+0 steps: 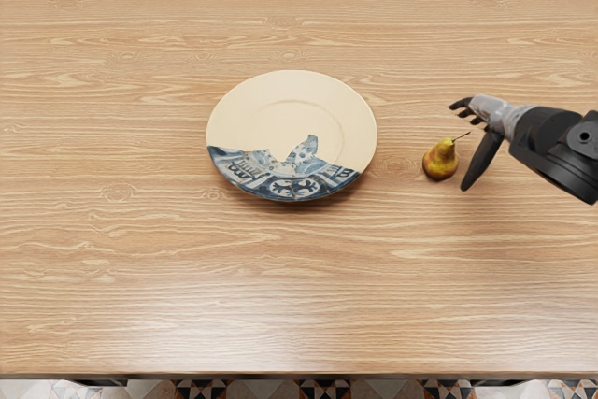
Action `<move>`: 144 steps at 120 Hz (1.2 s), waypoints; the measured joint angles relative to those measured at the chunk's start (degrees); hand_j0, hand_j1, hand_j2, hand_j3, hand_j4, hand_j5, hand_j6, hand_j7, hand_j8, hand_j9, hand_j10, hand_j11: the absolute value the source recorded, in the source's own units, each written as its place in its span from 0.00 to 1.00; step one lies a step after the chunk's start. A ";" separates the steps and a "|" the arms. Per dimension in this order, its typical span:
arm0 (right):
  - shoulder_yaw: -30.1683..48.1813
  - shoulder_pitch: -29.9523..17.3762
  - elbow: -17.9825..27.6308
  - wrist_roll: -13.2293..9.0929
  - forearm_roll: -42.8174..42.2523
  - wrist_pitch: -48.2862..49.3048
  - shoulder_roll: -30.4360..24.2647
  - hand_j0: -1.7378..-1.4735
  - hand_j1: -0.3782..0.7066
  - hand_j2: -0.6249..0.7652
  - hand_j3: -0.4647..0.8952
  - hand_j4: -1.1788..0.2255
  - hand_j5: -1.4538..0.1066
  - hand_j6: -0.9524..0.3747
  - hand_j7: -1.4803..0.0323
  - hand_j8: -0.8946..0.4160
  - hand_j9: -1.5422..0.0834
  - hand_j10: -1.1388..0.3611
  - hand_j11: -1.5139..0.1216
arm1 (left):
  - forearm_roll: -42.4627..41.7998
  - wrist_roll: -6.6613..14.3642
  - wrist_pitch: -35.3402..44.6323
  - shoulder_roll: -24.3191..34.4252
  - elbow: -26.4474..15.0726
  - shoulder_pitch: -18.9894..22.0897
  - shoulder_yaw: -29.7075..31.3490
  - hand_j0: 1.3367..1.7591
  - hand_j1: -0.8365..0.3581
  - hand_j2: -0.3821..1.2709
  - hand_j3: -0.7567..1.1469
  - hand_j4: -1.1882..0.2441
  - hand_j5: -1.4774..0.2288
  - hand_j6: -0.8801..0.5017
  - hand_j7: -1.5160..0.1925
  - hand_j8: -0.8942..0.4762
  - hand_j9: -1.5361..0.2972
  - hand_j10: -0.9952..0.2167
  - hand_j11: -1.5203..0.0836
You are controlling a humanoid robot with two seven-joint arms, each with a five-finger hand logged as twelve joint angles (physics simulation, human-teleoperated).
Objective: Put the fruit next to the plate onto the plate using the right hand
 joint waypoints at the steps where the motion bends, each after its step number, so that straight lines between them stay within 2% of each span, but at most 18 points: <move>1: 0.01 -0.08 -0.09 0.00 -0.06 -0.02 0.05 0.30 0.16 0.43 0.34 0.75 0.83 0.62 0.87 0.58 0.85 0.67 0.83 | 0.00 0.00 0.00 0.00 0.00 0.00 0.00 0.76 0.98 0.23 0.40 0.82 0.86 0.63 0.88 0.65 0.83 0.81 0.94; 60: 0.47 -2.78 -8.51 0.00 -1.89 -0.22 6.34 0.30 0.14 0.44 0.34 0.76 0.84 0.63 0.89 0.60 0.86 0.69 0.84 | 0.00 0.00 0.00 0.00 0.00 -0.18 -0.04 0.76 0.98 0.23 0.40 0.82 0.86 0.63 0.88 0.65 0.83 0.81 0.94; 144: 0.50 -4.01 -12.86 0.00 -4.36 -2.35 10.96 0.30 0.14 0.44 0.34 0.76 0.84 0.63 0.89 0.60 0.86 0.69 0.84 | 0.00 0.00 0.00 0.00 0.00 -0.18 -0.06 0.76 0.98 0.23 0.40 0.82 0.86 0.63 0.88 0.65 0.83 0.81 0.94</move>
